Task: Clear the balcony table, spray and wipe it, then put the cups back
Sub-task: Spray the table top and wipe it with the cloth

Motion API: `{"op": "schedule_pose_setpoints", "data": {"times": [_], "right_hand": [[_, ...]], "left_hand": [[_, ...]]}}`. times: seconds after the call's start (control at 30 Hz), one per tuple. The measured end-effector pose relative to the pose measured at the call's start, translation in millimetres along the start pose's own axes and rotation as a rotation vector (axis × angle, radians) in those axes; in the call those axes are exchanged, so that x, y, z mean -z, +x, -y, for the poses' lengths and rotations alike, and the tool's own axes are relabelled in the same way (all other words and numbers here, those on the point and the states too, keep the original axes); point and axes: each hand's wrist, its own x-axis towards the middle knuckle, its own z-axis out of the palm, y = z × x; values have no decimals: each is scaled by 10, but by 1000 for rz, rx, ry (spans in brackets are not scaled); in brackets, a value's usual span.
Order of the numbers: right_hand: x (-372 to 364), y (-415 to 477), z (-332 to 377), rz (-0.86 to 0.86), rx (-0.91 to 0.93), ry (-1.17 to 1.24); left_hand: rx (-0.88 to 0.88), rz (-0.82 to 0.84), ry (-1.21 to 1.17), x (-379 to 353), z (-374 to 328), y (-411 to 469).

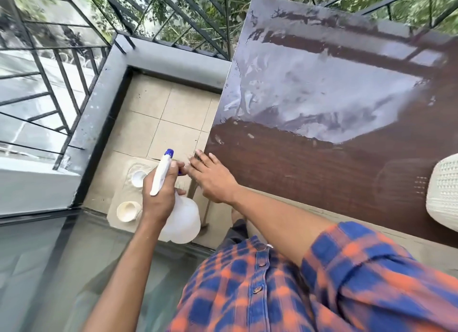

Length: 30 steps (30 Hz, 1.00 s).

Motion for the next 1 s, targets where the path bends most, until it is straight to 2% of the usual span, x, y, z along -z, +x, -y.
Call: {"op": "schedule_pose_setpoints", "data": {"times": [0.13, 0.27, 0.37, 0.47, 0.6, 0.67, 0.73, 0.93, 1.0], "right_hand": [[-166, -486, -300, -133, 21, 80], [-303, -1312, -755, -283, -158, 136], [-322, -1854, -1098, -324, -397, 153], [-306, -2123, -1418, -401, -754, 249], [-53, -1761, -1706, -499, -1113, 293], [135, -1353, -1716, -515, -1193, 333], [275, -923, -1567, -474, -1116, 353], [130, -174, -596, -182, -317, 201], [-26, -326, -457, -176, -185, 160]], "left_hand": [[28, 31, -12, -36, -38, 69], [44, 69, -18, -106, -49, 125], [33, 104, -3, -146, -42, 159], [31, 134, -11, -189, -40, 187], [13, 140, -10, -203, -31, 193], [2, 137, -3, -202, -26, 198], [-8, 130, -2, -197, -19, 213], [-23, 125, -20, -211, -25, 245], [-15, 125, -23, -217, -14, 262]]}}
